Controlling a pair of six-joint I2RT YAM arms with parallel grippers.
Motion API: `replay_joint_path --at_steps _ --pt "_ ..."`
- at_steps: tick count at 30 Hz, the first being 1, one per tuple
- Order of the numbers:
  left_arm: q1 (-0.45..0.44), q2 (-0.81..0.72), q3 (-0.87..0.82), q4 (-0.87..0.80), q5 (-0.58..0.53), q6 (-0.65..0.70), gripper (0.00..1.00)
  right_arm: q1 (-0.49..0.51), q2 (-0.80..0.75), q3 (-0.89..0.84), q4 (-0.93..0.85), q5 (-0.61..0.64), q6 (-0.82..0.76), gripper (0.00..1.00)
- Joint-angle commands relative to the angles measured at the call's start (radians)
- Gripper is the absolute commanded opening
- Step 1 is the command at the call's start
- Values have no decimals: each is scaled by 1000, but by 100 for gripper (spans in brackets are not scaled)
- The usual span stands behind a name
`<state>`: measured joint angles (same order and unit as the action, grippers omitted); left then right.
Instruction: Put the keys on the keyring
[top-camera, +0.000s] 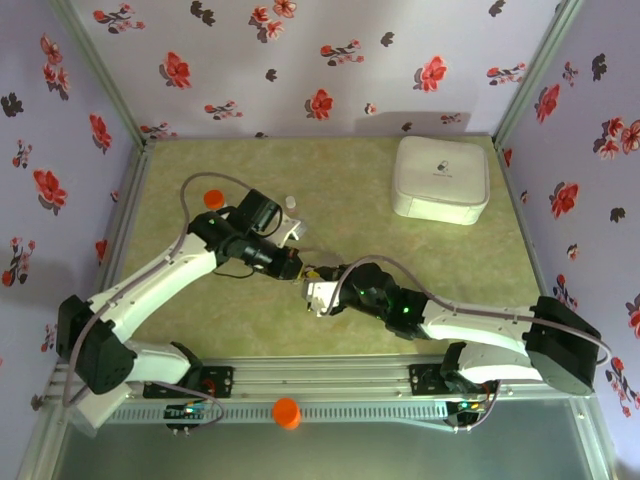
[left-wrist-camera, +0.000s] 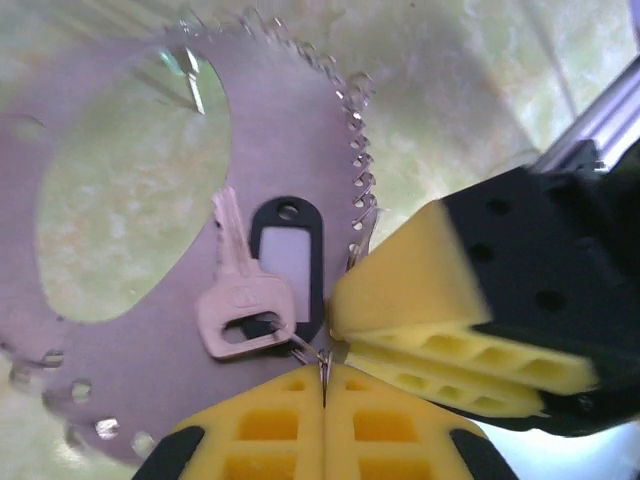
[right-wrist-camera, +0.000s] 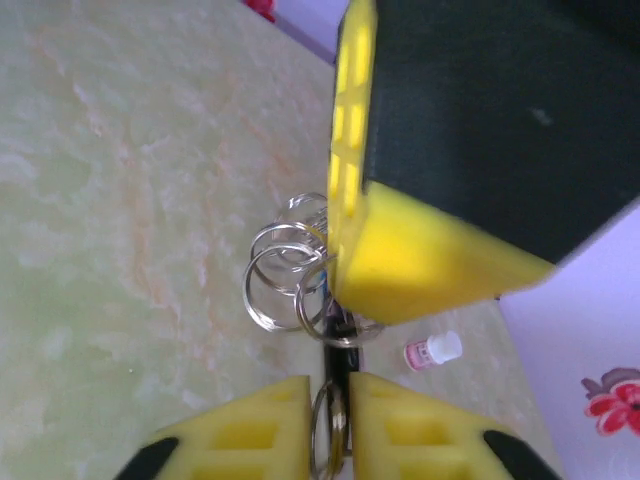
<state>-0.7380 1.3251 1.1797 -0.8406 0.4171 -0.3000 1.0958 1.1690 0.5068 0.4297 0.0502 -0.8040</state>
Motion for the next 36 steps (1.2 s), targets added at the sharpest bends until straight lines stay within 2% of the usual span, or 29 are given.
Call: replay_joint_path --at_steps 1,3,6,10,15,19,23,28,36 --pt "-16 -62 38 -6 -119 142 0 -26 -75 -21 6 -48 115 33" --pt "-21 -87 33 12 -157 211 0 -46 -117 -30 -39 -107 193 42" --pt "-25 -133 0 62 -184 321 0 -74 -213 -42 -124 -202 299 47" --pt "-31 -204 -70 155 -162 478 0 -147 -331 -61 -211 -343 409 48" --pt "-35 -267 -129 218 -83 689 0 -214 -368 -71 -168 -421 471 46" --pt "-36 -286 -157 245 11 855 0 -231 -326 -41 -149 -483 461 45" --pt "-45 -294 -189 288 43 957 0 -231 -255 33 -240 -528 382 46" --pt "-64 -300 -212 313 46 1030 0 -231 -224 57 -243 -486 313 44" --pt "-87 -308 -243 342 72 1115 0 -222 -180 97 -251 -558 296 36"
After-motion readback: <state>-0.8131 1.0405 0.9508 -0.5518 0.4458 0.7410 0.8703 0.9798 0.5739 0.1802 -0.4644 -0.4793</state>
